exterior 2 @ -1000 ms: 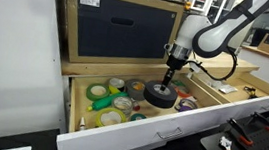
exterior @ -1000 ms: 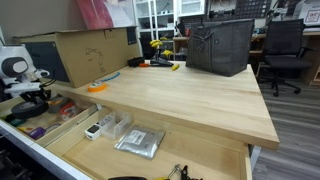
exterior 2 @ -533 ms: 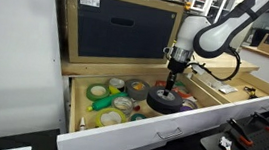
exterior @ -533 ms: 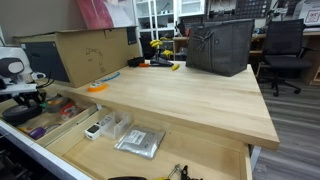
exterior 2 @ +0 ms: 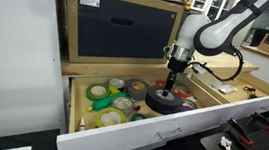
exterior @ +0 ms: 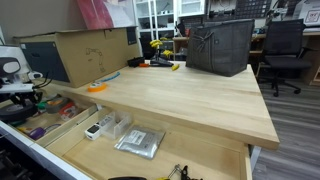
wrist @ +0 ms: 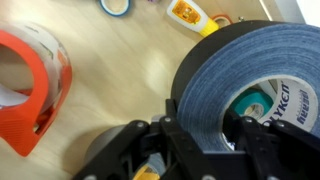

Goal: Remove the black tape from the drawer

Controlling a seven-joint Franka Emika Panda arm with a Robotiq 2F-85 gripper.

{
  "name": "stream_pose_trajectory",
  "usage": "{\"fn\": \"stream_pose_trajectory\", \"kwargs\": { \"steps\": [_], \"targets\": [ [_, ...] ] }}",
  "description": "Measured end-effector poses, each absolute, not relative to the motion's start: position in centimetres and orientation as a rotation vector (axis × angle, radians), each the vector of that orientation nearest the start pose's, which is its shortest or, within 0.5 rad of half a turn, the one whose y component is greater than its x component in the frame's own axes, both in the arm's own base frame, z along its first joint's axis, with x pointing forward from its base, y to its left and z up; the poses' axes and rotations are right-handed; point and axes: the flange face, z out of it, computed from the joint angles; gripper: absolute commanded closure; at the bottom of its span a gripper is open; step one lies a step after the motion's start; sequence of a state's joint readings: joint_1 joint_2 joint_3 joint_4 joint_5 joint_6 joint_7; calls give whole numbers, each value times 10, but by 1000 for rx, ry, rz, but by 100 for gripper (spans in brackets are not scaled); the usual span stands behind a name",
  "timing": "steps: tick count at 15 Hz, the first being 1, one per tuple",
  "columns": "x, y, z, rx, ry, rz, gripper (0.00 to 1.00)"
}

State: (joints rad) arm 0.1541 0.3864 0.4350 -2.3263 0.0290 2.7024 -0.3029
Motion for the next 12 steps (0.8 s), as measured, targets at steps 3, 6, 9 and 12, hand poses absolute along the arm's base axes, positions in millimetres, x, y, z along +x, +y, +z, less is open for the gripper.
{"fn": "stream_pose_trajectory", "kwargs": {
  "steps": [3, 6, 9, 12],
  "targets": [
    [437, 309, 204, -2699, -1139, -32, 81],
    [446, 317, 216, -2699, -1101, -70, 81],
    [450, 318, 220, -2703, -1066, -76, 81],
    [451, 318, 221, -2707, -1034, -65, 56]
  ]
}}
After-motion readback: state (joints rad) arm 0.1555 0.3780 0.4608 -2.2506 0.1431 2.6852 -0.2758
